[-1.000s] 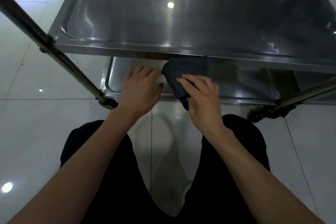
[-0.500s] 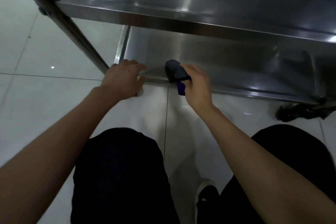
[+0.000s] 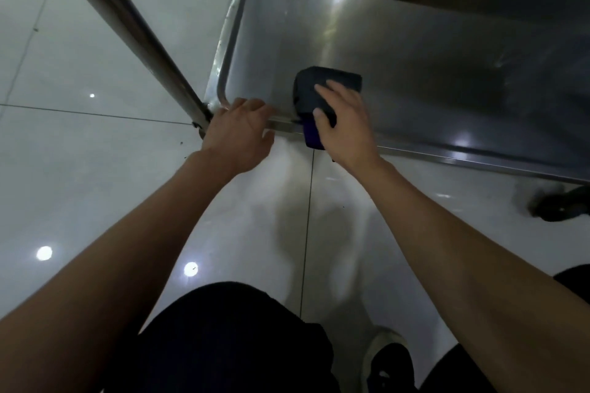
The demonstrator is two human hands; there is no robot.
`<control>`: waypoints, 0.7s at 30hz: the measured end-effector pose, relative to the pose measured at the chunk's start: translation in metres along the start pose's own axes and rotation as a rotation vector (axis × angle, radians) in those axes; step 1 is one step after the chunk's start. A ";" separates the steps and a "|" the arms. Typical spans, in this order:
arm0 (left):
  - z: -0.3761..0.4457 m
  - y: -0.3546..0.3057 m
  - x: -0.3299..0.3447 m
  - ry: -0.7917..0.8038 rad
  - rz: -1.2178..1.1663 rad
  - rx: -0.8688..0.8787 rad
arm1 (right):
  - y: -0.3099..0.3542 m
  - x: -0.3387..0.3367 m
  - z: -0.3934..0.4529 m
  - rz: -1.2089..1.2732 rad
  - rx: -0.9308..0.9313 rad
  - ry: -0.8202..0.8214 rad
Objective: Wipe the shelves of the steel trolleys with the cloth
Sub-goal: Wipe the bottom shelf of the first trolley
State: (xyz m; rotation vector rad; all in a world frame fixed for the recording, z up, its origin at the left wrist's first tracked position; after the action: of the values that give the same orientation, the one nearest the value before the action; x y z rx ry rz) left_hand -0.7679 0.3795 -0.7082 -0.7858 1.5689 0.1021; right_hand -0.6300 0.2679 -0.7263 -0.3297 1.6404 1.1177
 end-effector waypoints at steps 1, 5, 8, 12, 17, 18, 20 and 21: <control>-0.001 0.004 0.001 -0.008 0.001 -0.011 | -0.003 0.000 0.003 -0.026 0.010 0.008; -0.006 0.029 -0.001 -0.105 0.010 -0.119 | -0.003 0.021 0.013 -0.169 -0.051 0.179; -0.009 0.040 -0.001 -0.149 0.004 -0.153 | 0.004 0.038 0.021 -0.236 -0.075 0.206; -0.010 0.047 0.001 -0.195 -0.070 -0.146 | 0.023 0.063 0.039 -0.326 -0.139 0.220; -0.020 0.061 0.005 -0.260 -0.156 -0.179 | 0.063 0.097 0.055 -0.393 -0.234 0.211; -0.022 0.064 0.004 -0.277 -0.169 -0.173 | 0.073 0.105 0.060 -0.403 -0.250 0.211; -0.023 0.069 0.003 -0.291 -0.181 -0.159 | 0.095 0.118 0.069 -0.383 -0.281 0.218; -0.023 0.072 0.003 -0.295 -0.183 -0.158 | 0.105 0.124 0.073 -0.366 -0.297 0.222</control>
State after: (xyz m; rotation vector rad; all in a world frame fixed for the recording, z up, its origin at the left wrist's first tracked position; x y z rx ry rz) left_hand -0.8251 0.4214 -0.7335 -0.9879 1.2149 0.2011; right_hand -0.7064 0.4189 -0.7802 -0.9370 1.5206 1.0678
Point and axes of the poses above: each hand's wrist, its own z-axis towards the middle knuckle, its own x-axis out of the palm, y = z × x, the point moved 8 cm from there along z, towards the middle knuckle, and after that the axes turned 10 degrees about -z, right-handed, at the moved point
